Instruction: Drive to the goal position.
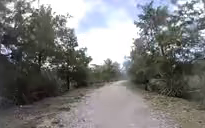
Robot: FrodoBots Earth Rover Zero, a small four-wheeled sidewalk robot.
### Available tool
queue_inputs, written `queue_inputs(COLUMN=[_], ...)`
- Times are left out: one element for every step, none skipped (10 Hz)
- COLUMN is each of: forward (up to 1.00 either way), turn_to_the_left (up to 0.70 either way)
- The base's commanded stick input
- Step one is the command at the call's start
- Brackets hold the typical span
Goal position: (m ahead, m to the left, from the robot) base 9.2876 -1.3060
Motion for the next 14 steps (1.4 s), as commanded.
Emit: queue_inputs(forward=[0.45, 0.45, 0.45, 0.45, 0.45, 0.45, 0.45, 0.45, 0.45, 0.45, 0.45, 0.45, 0.45, 0.45], turn_to_the_left=[-0.27, -0.27, -0.25, -0.08, 0.0, 0.0, 0.0, 0.0, 0.0, 0.0, 0.0, 0.0, 0.0, 0.0])
